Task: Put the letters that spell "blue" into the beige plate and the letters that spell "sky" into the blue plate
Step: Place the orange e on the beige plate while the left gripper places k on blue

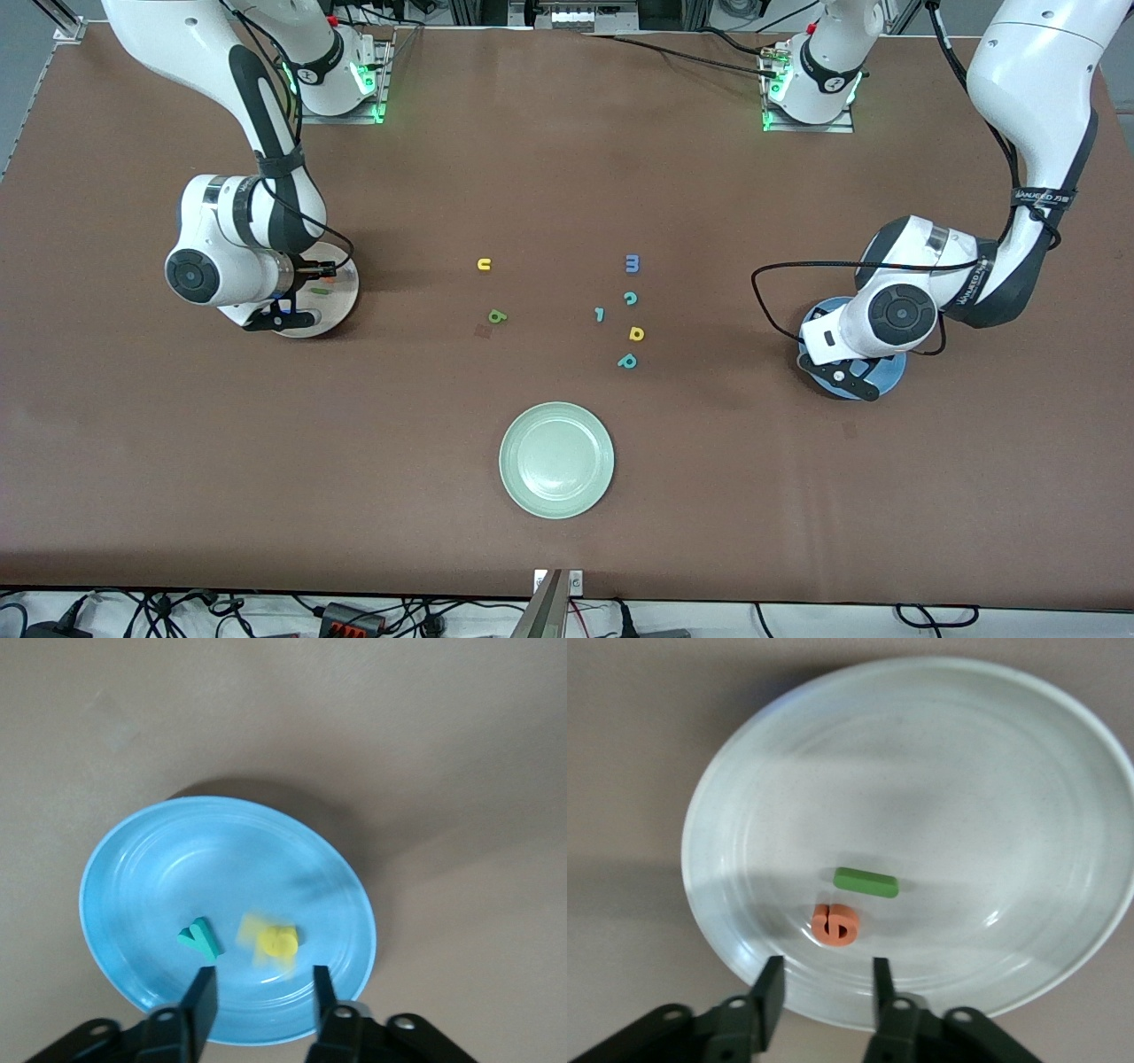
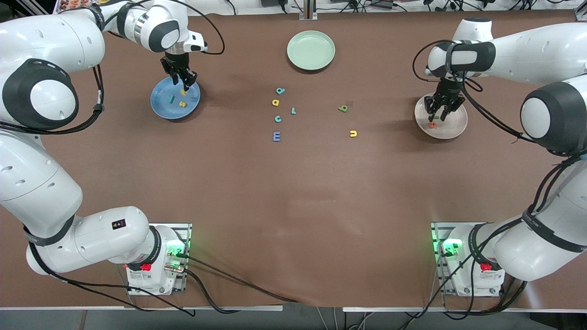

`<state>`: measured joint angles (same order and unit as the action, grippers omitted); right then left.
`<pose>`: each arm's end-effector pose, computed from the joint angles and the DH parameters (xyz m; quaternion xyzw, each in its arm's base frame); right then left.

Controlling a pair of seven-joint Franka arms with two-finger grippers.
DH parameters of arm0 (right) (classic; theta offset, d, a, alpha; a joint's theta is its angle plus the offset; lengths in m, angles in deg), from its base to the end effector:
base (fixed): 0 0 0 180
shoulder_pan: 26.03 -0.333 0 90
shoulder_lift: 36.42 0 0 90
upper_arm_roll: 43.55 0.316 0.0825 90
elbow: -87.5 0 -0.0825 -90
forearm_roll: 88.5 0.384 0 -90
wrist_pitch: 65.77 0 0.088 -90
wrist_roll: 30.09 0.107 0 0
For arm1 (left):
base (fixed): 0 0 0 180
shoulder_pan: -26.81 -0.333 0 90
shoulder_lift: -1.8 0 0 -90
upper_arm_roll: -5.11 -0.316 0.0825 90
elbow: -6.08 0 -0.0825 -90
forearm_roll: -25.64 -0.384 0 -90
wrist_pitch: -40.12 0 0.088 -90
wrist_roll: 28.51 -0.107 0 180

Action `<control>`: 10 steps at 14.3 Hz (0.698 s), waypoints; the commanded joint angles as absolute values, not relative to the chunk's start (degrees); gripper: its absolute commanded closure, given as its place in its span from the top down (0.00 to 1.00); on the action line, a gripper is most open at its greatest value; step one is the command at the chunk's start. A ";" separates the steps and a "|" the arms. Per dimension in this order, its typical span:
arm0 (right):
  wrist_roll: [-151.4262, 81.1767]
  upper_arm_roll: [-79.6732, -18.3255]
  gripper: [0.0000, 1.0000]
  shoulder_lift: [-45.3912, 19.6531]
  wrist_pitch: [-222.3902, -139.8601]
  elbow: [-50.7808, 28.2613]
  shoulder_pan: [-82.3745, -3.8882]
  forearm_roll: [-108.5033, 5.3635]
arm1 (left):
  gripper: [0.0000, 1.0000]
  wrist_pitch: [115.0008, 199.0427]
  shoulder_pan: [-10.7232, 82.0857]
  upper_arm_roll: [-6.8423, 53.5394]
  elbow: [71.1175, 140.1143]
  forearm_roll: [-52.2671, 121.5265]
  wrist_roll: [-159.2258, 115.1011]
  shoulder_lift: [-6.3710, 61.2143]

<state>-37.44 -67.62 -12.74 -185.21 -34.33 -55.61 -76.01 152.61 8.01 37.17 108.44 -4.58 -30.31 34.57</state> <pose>0.5225 0.0564 0.2023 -0.9787 -0.0363 0.2018 0.0013 0.6171 -0.0872 0.2524 -0.9558 0.2490 0.1282 0.0892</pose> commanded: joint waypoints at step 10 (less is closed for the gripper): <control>-36.94 -66.49 1.00 -10.32 -189.24 -25.53 -72.42 -67.68 | 1.00 130.85 8.26 44.13 82.74 -1.09 -30.62 32.65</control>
